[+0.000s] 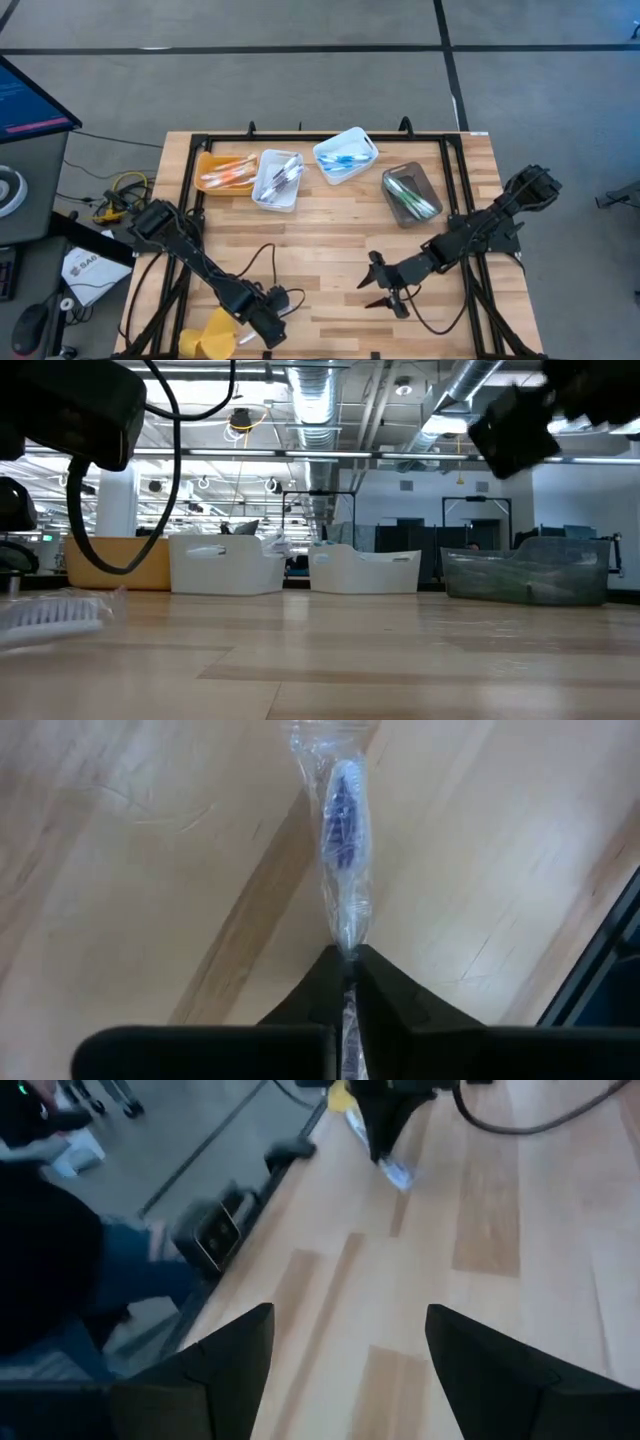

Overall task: Pick & Place Toothbrushes
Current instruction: Put the purple toothbrush into the left white bin

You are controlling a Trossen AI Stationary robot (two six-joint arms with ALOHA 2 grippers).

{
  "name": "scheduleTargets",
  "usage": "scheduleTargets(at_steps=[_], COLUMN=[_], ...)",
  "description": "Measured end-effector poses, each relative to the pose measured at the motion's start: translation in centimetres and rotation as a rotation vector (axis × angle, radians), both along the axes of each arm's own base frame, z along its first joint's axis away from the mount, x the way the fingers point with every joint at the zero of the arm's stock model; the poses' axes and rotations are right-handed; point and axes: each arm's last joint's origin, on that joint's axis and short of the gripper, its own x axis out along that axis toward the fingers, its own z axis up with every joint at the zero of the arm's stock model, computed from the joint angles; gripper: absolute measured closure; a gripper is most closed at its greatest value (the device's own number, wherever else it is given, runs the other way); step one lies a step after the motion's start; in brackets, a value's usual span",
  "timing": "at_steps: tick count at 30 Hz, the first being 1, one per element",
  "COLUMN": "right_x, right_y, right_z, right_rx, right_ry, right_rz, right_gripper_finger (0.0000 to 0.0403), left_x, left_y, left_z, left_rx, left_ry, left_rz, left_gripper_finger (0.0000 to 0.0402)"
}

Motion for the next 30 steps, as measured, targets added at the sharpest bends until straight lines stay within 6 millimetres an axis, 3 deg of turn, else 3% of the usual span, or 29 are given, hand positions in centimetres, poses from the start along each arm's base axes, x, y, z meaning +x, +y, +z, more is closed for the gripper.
scheduleTargets(at_steps=[5,9,17,23,30], right_x=[0.3,-0.4,-1.8,-2.1,-2.1], right_y=[2.4,4.6,6.7,6.9,6.7], right_z=[2.5,4.2,5.0,4.8,4.4], right_rx=[0.008,-0.032,-0.074,-0.088,-0.116], right_ry=[-0.098,-0.179,-0.242,-0.223,-0.192], right_rz=[0.085,0.191,0.302,0.314,0.314], right_gripper_finger=[0.0147,0.0147,0.0147,0.0147,0.0147], left_x=[-0.1,0.0,0.1,0.9,0.8], left_y=[0.4,1.3,3.6,8.2,16.4], left_z=[1.9,5.3,9.9,13.9,18.2], left_rx=[0.033,0.074,0.142,0.222,0.382], left_ry=[-0.101,-0.254,-0.422,-0.526,-0.607], left_rz=[-0.002,0.041,-0.013,-0.072,-0.062], left_gripper_finger=[0.0399,0.0400,0.0401,0.0401,0.0402])
